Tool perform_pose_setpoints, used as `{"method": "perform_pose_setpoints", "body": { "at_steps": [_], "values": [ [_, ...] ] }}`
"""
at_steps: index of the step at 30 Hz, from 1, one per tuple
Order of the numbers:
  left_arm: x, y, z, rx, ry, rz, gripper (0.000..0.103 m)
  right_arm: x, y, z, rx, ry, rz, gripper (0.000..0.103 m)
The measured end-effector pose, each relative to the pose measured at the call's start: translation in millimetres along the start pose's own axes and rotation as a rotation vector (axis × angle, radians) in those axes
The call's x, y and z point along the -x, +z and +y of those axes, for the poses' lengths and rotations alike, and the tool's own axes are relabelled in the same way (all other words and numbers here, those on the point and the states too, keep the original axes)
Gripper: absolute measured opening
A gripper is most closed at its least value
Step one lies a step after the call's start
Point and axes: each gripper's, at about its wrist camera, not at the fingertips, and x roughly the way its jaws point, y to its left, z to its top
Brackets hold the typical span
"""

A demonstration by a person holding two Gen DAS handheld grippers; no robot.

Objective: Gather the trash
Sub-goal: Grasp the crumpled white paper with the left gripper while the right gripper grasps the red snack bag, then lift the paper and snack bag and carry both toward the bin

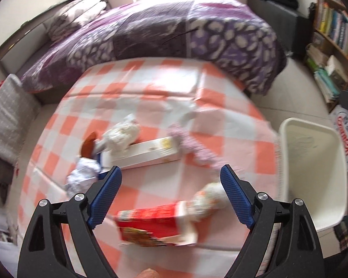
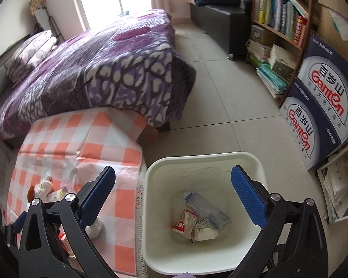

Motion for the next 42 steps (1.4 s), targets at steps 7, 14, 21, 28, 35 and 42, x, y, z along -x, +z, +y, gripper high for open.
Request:
{"method": "perform_pose_setpoints", "body": {
  "at_steps": [7,14,21,28,35,42],
  "values": [
    [-40,-7,74,0.112,0.054,0.143,0.084,-11,-13,51,0.142,0.029,0.033,0.096],
    [-63,-15,127,0.182,0.075,0.224,0.084,-15,-38,109,0.366,0.137,0.073,0.096],
    [-89,-23,151,0.181,-0.003,0.317,0.084,-9,-75,166,0.668,0.274,0.092,0.096],
    [-105,-26,157,0.121,-0.095,0.375,0.084,-23,-114,212,0.908,0.432,0.227,0.096],
    [-114,-34,170,0.114,-0.130,0.384,0.073,-34,-147,239,1.048,0.468,0.293,0.070],
    [-112,-39,194,0.167,-0.148,0.353,0.053,-31,-147,252,1.007,0.509,0.307,0.035]
  ]
}}
